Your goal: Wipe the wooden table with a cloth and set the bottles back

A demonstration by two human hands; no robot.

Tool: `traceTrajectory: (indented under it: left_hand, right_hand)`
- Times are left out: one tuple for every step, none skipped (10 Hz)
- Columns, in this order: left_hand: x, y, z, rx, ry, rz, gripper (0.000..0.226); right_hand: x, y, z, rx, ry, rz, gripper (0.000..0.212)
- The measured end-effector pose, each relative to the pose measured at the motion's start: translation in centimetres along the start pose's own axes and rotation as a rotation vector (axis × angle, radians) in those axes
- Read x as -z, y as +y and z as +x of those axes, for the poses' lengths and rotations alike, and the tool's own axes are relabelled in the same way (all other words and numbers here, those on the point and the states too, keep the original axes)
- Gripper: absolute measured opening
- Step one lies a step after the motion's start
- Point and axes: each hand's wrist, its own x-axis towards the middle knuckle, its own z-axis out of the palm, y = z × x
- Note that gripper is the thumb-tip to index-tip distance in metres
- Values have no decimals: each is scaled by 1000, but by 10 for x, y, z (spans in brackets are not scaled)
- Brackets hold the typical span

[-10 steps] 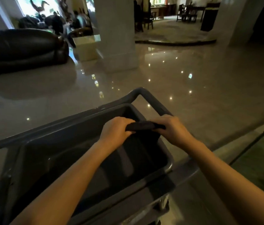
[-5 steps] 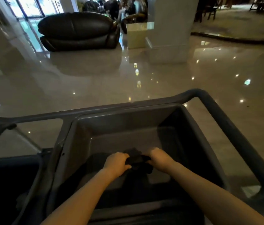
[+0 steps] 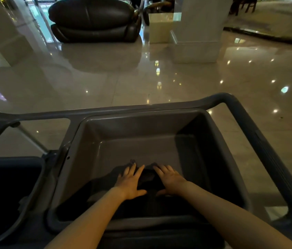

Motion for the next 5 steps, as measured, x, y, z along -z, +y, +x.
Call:
traceTrajectory:
  left_hand:
    - [8, 0, -8, 4, 66, -16, 95]
    - [20, 2, -17, 1, 164, -37, 96]
    - [42, 8, -29, -6, 282, -33, 98]
    - [82, 16, -40, -11, 436, -18, 100]
    - [122, 22, -52, -47, 610, -7, 99]
  right_hand:
    - [7, 5, -11, -21, 52, 62, 107]
    - [32, 6, -33, -46, 118, 170, 111]
    - [75, -4, -68, -37, 217, 239, 110]
    - [140, -10, -119, -17, 313, 334, 104]
    - [203, -11, -188, 127, 455, 353, 79]
